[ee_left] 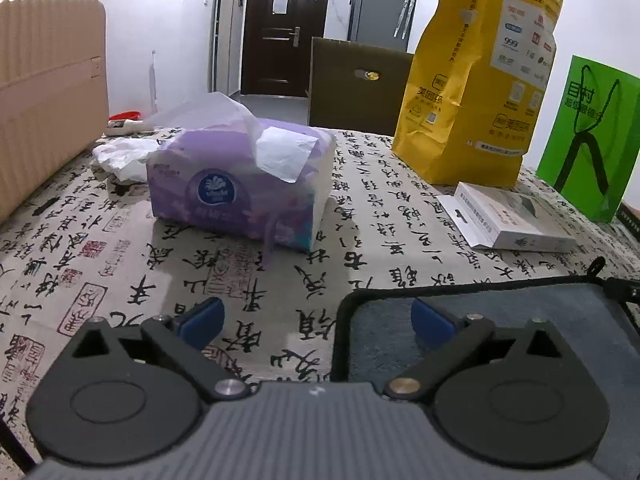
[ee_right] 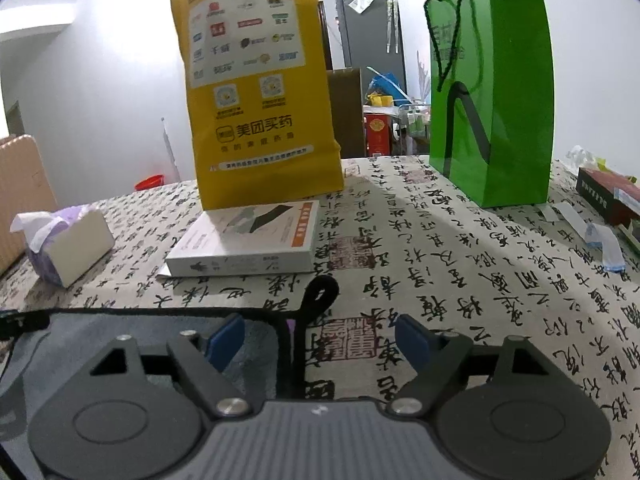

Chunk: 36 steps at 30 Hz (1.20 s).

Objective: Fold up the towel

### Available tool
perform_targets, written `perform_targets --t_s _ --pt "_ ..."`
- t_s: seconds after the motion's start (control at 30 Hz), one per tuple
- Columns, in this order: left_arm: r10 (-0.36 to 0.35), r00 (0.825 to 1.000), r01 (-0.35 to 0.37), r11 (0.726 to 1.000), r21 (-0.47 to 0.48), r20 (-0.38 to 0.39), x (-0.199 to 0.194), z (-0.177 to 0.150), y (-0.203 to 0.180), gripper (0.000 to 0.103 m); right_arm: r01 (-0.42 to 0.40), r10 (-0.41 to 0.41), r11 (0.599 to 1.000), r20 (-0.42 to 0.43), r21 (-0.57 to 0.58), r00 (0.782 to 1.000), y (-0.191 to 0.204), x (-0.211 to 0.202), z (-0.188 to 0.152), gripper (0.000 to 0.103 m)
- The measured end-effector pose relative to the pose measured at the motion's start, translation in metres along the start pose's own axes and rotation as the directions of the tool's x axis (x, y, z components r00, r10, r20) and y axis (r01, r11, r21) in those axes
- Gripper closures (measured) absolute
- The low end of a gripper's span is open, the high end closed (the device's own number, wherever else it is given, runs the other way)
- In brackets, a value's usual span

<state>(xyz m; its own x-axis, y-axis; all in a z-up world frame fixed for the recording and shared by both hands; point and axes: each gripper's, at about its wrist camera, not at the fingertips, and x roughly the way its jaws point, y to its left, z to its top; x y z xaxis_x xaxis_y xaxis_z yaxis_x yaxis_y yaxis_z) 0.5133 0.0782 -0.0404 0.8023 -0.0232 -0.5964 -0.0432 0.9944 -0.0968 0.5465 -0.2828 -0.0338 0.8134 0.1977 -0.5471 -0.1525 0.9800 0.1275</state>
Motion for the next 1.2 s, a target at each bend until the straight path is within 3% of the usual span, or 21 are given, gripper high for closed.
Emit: perform_targets --t_s 0.2,0.57,0.73,1.0,1.2 --pt "0.057 0.998 -0.055 0.997 -0.056 0.04 -0.008 -0.002 0.007 0.0 0.033 -0.033 0.999 0.004 0.012 0.999 -0.001 0.0 0.0 0.014" --pt "0.042 0.998 -0.044 0.999 0.024 0.055 -0.018 0.0 -0.007 0.0 -0.026 0.024 0.995 0.022 0.093 0.999 -0.011 -0.015 0.003 0.007" --pt "0.046 0.995 -0.049 0.998 0.03 0.085 -0.033 0.001 -0.006 0.0 -0.006 0.006 1.0 0.034 0.013 0.999 0.002 -0.032 0.008 0.007" --pt "0.078 0.992 -0.077 0.997 -0.014 0.096 -0.063 0.001 0.004 0.0 0.003 -0.003 1.0 0.038 0.009 0.999 0.006 -0.056 0.004 0.007" --pt "0.078 0.99 -0.082 0.996 0.025 0.116 -0.096 -0.007 0.002 0.0 0.022 -0.02 0.999 0.056 -0.027 0.998 0.016 -0.09 -0.004 0.007"
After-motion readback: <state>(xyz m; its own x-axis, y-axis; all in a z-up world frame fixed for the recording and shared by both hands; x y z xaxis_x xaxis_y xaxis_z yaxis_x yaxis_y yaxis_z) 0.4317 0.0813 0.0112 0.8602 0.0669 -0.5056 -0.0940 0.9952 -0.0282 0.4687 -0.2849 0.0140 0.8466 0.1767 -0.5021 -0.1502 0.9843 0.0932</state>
